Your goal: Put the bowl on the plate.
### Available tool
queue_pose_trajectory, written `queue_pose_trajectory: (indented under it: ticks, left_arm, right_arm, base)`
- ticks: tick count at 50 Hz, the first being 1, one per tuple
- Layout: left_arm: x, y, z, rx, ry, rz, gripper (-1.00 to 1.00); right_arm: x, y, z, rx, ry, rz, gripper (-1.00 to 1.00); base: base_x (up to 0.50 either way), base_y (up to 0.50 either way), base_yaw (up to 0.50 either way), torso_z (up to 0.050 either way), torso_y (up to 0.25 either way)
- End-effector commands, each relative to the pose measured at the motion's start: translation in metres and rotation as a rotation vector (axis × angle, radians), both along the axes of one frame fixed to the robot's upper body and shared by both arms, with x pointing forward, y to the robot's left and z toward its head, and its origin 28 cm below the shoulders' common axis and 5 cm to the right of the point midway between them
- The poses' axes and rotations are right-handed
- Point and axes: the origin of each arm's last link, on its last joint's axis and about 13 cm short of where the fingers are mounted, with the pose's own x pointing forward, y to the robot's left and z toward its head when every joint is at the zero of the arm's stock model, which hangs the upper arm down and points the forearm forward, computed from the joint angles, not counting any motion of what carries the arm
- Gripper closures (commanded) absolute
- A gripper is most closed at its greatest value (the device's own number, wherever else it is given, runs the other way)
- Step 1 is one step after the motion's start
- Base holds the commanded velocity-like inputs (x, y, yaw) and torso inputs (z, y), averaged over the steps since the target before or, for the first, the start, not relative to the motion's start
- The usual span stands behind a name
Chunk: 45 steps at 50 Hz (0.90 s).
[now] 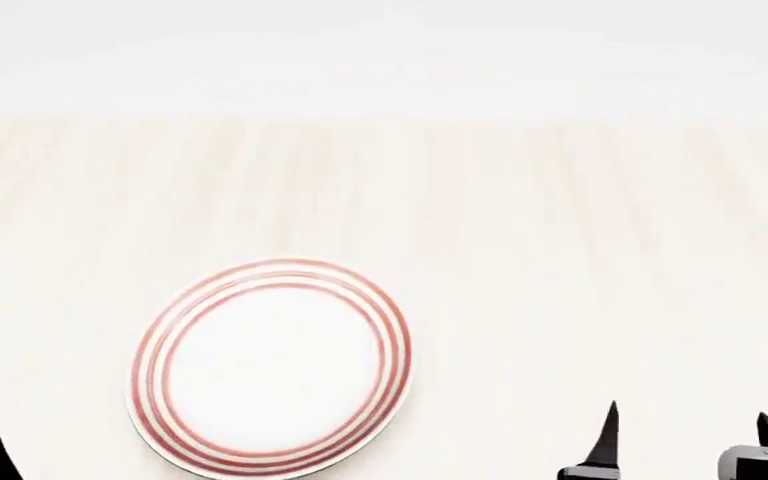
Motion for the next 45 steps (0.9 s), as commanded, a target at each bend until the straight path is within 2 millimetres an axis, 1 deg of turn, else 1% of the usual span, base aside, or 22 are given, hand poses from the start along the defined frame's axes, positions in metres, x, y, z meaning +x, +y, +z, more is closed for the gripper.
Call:
queue_pose_trajectory:
  ticks: [1,3,6,8,9,16,22,30,38,45]
  left_arm:
    - [-0.012,0.002,-0.001,0.001,0.007,0.013,-1.0]
    - [-0.011,0.001,-0.002,0.0,0.008,0.012,-1.0]
    - [-0.01,0.0,-0.003,0.0,0.009,0.011,-1.0]
    - [-0.009,0.0,-0.003,-0.001,0.008,0.011,-1.0]
    - [-0.009,0.001,-0.003,-0.002,0.007,0.012,-1.0]
    - [-0.002,0.0,-0.005,-0.004,0.012,0.014,-1.0]
    - [-0.002,0.002,-0.006,-0.007,0.012,0.022,-1.0]
    - [-0.004,0.002,-0.004,-0.006,0.01,0.025,-1.0]
    - [-0.005,0.002,-0.003,-0.007,0.007,0.025,-1.0]
    - [-0.006,0.003,-0.002,-0.011,0.006,0.029,-1.0]
  right_arm:
    - [-0.037,-0.006,0.014,-0.013,0.169,0.053,-1.0]
    - [-0.046,-0.007,0.017,-0.014,0.18,0.057,-1.0]
    - [-0.051,-0.007,0.02,-0.008,0.194,0.067,-1.0]
    - [-0.055,-0.006,0.024,-0.036,0.193,0.064,-1.0]
    - [-0.055,-0.006,0.024,-0.061,0.188,0.051,-1.0]
    - [-0.053,-0.005,0.025,-0.059,0.201,0.067,-1.0]
    - [-0.051,-0.004,0.024,-0.071,0.213,0.066,-1.0]
    - [-0.055,-0.004,0.023,-0.064,0.219,0.067,-1.0]
    - [-0.055,-0.004,0.019,-0.057,0.245,0.08,-1.0]
    - [-0.053,-0.004,0.004,-0.079,0.331,0.119,-1.0]
  base:
    - [0.0,0.0,0.0,0.0,0.0]
    - [0.0,0.0,0.0,0.0,0.0]
    - [0.0,0.0,0.0,0.0,0.0]
    - [0.0,0.0,0.0,0.0,0.0]
    - [0.0,0.0,0.0,0.0,0.0]
    - [0.0,0.0,0.0,0.0,0.0]
    - [0.0,0.0,0.0,0.0,0.0]
    - [0.0,0.0,0.0,0.0,0.0]
    - [0.0,0.0,0.0,0.0,0.0]
    - [0.0,0.0,0.0,0.0,0.0]
